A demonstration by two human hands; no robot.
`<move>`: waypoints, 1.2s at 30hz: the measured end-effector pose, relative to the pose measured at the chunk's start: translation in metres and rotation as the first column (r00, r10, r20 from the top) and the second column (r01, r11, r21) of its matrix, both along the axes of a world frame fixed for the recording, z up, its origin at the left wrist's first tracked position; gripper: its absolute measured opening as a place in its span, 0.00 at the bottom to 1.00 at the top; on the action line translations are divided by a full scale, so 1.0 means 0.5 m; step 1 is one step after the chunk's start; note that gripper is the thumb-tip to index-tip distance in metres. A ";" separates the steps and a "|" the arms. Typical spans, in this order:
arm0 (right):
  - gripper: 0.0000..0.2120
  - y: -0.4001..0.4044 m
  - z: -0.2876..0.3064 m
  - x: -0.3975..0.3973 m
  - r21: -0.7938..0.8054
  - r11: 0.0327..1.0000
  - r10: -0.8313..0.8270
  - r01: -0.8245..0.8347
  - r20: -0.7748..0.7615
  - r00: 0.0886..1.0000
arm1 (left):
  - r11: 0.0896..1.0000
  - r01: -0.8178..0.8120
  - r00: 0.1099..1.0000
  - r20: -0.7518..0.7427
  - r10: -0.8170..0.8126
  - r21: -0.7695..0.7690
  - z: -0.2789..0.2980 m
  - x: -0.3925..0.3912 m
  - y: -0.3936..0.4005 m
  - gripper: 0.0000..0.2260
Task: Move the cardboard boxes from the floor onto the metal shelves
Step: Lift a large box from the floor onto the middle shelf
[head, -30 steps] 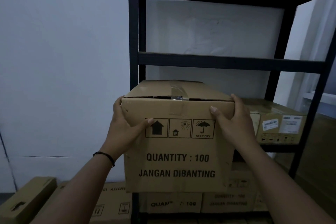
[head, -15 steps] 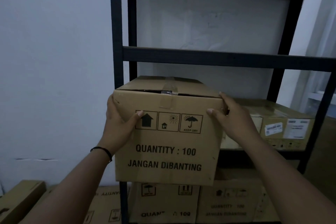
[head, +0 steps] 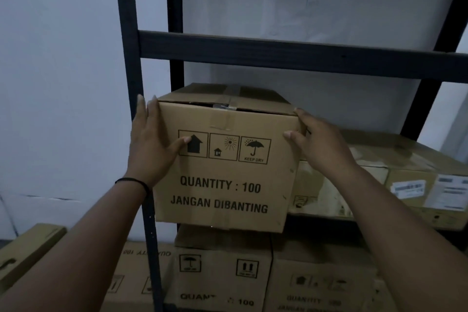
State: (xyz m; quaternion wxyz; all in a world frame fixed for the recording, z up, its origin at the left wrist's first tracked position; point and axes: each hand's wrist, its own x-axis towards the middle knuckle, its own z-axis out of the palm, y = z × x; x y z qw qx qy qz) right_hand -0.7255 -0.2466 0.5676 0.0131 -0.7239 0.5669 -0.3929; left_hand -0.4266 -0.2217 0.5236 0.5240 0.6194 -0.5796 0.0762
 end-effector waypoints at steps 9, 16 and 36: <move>0.27 -0.074 -0.004 0.003 0.037 0.999 -0.024 0.023 0.047 0.999 | 0.998 0.064 0.998 0.000 -0.064 -0.018 0.005 0.001 -0.068 0.43; 0.25 -0.111 0.000 0.017 0.063 0.997 -0.049 0.045 0.070 0.996 | 0.996 0.082 0.996 -0.034 -0.081 0.037 0.016 0.002 -0.104 0.40; 0.37 -0.039 -0.074 0.052 -0.044 0.982 -0.189 0.185 -0.127 0.974 | 0.974 0.064 0.998 -0.002 -0.065 0.216 -0.058 0.012 -0.035 0.44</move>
